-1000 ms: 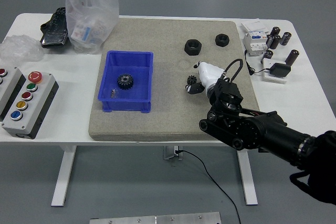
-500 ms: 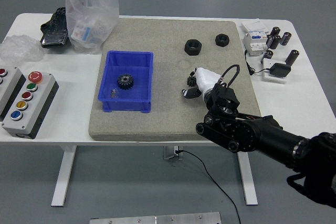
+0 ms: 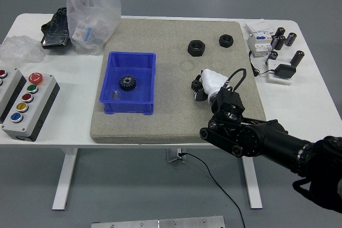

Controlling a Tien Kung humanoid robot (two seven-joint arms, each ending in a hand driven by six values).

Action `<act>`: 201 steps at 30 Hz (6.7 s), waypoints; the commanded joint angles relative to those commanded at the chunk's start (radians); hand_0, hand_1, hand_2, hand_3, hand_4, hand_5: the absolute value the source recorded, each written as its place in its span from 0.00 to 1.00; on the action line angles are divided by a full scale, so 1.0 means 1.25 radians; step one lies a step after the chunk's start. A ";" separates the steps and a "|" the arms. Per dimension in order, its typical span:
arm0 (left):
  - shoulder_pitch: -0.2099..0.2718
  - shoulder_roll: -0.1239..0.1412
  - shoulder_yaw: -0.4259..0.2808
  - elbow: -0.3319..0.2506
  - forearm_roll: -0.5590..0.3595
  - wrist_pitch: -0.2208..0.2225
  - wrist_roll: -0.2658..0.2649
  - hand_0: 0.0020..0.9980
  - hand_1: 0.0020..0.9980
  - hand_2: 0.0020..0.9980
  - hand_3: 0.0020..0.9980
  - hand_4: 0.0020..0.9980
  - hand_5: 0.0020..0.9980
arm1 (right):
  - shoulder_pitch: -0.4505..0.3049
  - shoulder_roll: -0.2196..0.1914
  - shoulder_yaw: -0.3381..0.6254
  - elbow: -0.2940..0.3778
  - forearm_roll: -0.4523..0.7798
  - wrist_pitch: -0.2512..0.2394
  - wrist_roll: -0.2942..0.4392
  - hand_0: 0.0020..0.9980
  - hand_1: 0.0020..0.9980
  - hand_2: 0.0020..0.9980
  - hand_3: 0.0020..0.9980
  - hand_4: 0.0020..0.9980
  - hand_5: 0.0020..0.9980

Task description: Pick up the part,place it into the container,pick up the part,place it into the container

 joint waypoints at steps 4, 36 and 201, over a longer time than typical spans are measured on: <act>0.001 0.000 0.000 0.000 -0.001 0.001 -0.001 0.69 0.59 0.56 0.62 0.55 0.10 | -0.002 -0.001 -0.003 0.001 0.003 -0.021 0.008 0.45 0.59 0.45 0.62 0.62 0.00; 0.002 0.000 0.002 0.000 0.002 0.001 -0.002 0.69 0.59 0.56 0.62 0.55 0.11 | -0.003 -0.009 0.020 0.002 -0.013 0.065 -0.007 0.44 0.60 0.55 0.75 0.76 0.25; 0.020 -0.002 0.114 0.000 -0.127 -0.003 -0.075 0.69 0.59 0.55 0.62 0.58 0.12 | -0.626 -0.209 0.814 0.522 0.482 -0.130 0.757 0.74 0.68 0.68 0.67 0.71 0.50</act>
